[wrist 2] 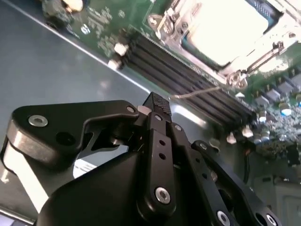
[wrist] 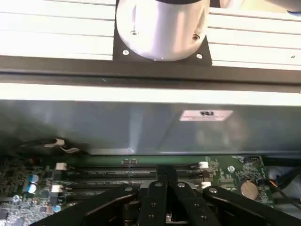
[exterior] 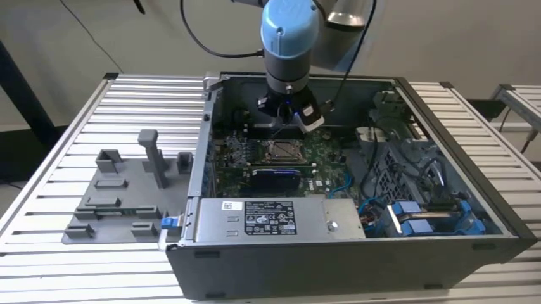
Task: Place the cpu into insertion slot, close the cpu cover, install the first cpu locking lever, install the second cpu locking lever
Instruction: 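Install the first cpu locking lever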
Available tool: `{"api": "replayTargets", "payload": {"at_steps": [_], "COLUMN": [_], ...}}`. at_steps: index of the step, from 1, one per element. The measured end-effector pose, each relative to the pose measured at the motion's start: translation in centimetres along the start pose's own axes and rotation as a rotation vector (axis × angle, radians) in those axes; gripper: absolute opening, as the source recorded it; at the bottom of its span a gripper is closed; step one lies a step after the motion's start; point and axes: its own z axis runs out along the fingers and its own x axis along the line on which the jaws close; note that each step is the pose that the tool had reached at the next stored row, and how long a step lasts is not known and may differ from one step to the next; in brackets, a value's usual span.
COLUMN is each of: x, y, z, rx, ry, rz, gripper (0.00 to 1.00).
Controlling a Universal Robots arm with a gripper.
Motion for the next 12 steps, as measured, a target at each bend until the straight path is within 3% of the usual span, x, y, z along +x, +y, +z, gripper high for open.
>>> {"api": "replayTargets", "payload": {"at_steps": [5,12], "x": [1.04,2.05], "y": [0.54,0.81], "z": [0.05,-0.47], "rx": [0.0043,0.0063], "ry": [0.015,0.0352], "rz": [0.007,0.018], "gripper": [0.11,0.11]}}
